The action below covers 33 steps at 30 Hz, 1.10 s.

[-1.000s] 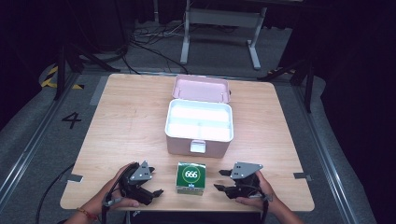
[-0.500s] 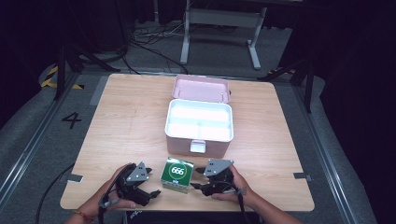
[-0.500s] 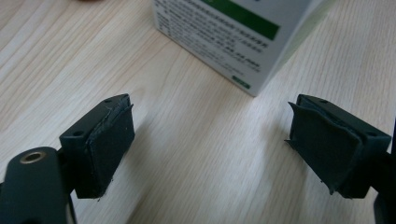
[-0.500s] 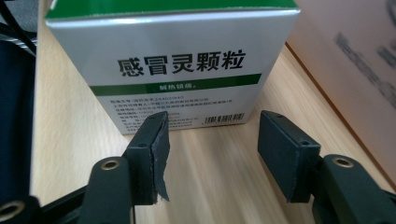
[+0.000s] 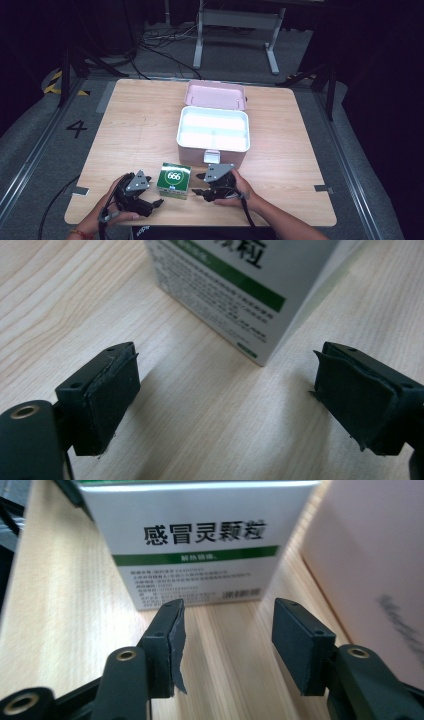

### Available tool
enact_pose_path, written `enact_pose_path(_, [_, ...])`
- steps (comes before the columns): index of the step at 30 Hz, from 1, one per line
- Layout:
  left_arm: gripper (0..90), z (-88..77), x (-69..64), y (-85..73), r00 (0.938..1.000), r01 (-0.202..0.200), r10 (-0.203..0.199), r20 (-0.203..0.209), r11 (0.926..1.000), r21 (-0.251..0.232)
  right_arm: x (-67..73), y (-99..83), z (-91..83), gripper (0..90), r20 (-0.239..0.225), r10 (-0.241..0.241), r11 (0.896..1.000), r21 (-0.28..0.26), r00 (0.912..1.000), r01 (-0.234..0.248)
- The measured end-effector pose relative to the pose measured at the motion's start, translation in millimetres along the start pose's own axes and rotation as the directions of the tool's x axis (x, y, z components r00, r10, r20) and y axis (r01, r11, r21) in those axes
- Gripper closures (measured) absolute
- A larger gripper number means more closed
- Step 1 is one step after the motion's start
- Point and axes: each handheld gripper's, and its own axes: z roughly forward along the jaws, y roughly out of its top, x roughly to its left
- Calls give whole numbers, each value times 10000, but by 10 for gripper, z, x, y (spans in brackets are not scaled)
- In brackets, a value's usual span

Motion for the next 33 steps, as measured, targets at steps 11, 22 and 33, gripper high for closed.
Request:
enact_pose_path(11, [106,-10,27,-18,10000,68,-68,-21,10000,-25,-76,56,-770,448,-817,-538,9984,140,9952,551])
enact_pose_path(22, [107,-11,27,-21,10000,62,-62,-31,10000,-40,-176,252,-1211,433,-222,-1016,9943,290,9946,1022])
enact_pose_path(33, [101,-8,40,-16,10000,-11,11,21,10000,-9,-489,608,-1544,418,655,-1501,9882,395,9865,1477])
